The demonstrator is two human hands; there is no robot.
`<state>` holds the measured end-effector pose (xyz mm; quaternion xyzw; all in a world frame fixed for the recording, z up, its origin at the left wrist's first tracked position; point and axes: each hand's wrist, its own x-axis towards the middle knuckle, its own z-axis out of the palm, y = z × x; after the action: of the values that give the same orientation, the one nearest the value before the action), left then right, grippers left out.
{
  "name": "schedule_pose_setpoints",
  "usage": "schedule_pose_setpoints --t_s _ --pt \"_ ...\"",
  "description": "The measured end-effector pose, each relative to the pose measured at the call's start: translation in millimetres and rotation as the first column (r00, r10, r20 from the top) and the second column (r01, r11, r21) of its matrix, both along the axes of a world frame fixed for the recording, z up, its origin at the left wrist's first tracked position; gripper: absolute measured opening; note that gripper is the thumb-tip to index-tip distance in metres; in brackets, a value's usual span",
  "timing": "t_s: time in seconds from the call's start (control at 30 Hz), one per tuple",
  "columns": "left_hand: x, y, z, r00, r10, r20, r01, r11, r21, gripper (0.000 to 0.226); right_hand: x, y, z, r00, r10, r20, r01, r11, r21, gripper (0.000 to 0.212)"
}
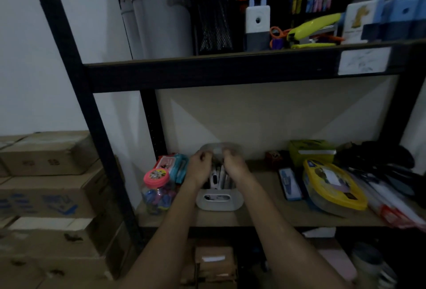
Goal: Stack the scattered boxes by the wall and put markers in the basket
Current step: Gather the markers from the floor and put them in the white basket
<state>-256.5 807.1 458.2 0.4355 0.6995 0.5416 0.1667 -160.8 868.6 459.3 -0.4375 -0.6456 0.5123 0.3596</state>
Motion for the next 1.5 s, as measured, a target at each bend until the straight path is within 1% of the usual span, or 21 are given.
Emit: schedule_pose_setpoints --t_s 0.07,0.17,0.23,0.3,0.37,0.43,0.53,0.6,0.7,0.8,0.9,1.0,1.13,1.2,1.3,1.5 --pt "7 -17 5 1.0 -0.012 -0.012 0.013 0.999 0.043 0.015 7 -17 0 0.999 -0.015 -0.039 0.016 0.999 0.036 0.035" --pt "17 -45 9 0.997 -0.077 0.008 0.076 0.996 0.047 0.024 17 -48 -1 0.978 -0.026 -0.207 0.04 0.997 0.062 0.023" --pt "24 -72 6 0.992 -0.12 0.036 0.119 0.992 0.045 0.028 26 -74 -3 0.95 -0.046 -0.309 0.061 0.997 0.039 0.022" --pt "27 -99 -2 0.99 -0.132 0.053 0.13 0.991 0.04 0.028 37 -102 -7 0.929 -0.105 -0.355 0.121 0.992 0.023 0.022" --pt "31 -128 -19 0.983 -0.151 0.104 0.148 0.988 0.032 0.025 52 -132 -21 0.918 -0.149 -0.368 0.156 0.988 -0.011 0.023" --pt "34 -159 -46 0.977 -0.171 0.128 0.172 0.985 0.006 0.022 68 -165 -46 0.93 -0.187 -0.317 0.177 0.982 -0.061 0.025" --pt "35 -211 -107 0.976 -0.163 0.146 0.182 0.974 -0.133 0.018 86 -216 -102 0.96 -0.213 -0.183 0.186 0.971 -0.152 0.023" --pt "33 -247 -152 0.971 -0.178 0.162 0.217 0.94 -0.265 0.018 96 -250 -142 0.972 -0.204 -0.116 0.177 0.962 -0.208 0.024" --pt "35 -297 -211 0.965 -0.209 0.161 0.257 0.879 -0.402 0.018 110 -293 -195 0.979 -0.203 -0.026 0.187 0.938 -0.293 0.023" --pt "49 -336 -263 0.968 -0.193 0.16 0.247 0.843 -0.478 0.016 124 -324 -250 0.978 -0.176 0.114 0.206 0.912 -0.355 0.022" --pt "63 -362 -313 0.969 -0.187 0.16 0.244 0.816 -0.524 0.025 139 -344 -311 0.964 -0.164 0.208 0.233 0.899 -0.371 0.027" --pt "74 -379 -372 0.975 -0.136 0.178 0.212 0.814 -0.541 0.031 150 -357 -378 0.947 -0.134 0.292 0.253 0.871 -0.42 0.028" --pt "81 -390 -461 0.976 -0.123 0.178 0.207 0.768 -0.606 0.034 160 -366 -475 0.919 -0.11 0.379 0.29 0.838 -0.461 0.027" --pt "83 -392 -506 0.976 -0.11 0.19 0.208 0.742 -0.638 0.034 165 -371 -526 0.913 -0.114 0.392 0.319 0.799 -0.51 0.027" --pt "84 -388 -577 0.976 -0.117 0.184 0.213 0.699 -0.682 0.035 167 -371 -601 0.896 -0.153 0.417 0.377 0.76 -0.53 0.027" --pt "85 -356 -724 0.974 -0.194 0.117 0.221 0.695 -0.684 0.038 163 -345 -753 0.893 -0.195 0.405 0.406 0.736 -0.541 0.028"
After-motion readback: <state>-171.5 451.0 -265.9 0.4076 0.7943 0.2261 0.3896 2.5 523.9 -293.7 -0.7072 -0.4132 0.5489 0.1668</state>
